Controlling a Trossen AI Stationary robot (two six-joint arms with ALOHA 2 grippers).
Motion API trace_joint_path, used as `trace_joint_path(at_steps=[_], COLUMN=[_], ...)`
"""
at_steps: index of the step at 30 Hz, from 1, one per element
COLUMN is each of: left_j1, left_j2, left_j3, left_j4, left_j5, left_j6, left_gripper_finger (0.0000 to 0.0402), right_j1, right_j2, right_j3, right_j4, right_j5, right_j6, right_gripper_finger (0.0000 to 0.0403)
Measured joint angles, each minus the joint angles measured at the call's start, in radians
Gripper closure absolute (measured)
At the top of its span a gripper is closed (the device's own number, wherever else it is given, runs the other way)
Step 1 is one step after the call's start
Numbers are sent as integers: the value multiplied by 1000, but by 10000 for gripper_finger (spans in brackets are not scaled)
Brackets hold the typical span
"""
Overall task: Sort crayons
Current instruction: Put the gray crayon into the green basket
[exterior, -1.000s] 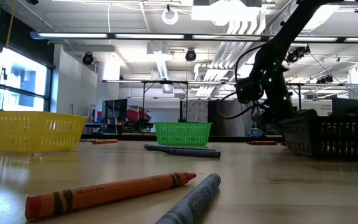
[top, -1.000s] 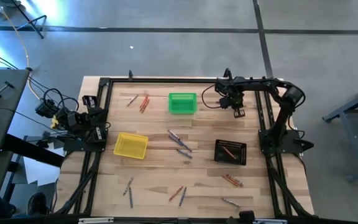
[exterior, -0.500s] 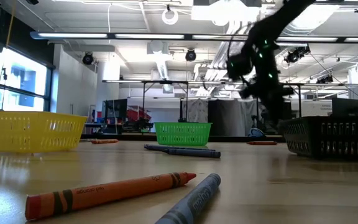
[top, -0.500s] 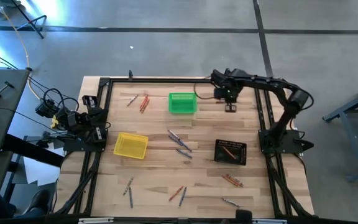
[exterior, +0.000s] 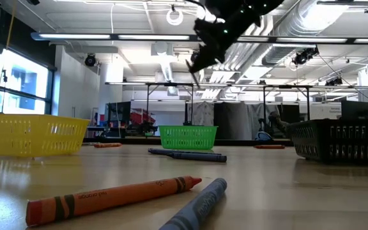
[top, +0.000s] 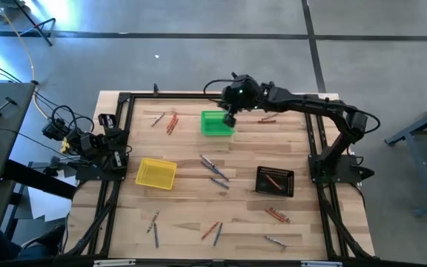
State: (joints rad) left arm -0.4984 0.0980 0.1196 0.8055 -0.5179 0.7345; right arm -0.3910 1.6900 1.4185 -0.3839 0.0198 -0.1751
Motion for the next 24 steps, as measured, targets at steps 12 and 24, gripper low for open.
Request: trace_joint_path(at_steps=[12, 24], left_j1=[0, 0], left_j2=[0, 0], left_j3=[0, 0], left_j4=[-1, 0], left_j5=[-21, -22], left_j6=[-19, -17], left_gripper_finger=[398, 398], right_j1=[45, 28], right_j2=[214, 283], right_j3=[-2, -2], right_j4=[80, 140], right_j5=[111, 21], right_j6=[71, 68], right_gripper_finger=[402, 402])
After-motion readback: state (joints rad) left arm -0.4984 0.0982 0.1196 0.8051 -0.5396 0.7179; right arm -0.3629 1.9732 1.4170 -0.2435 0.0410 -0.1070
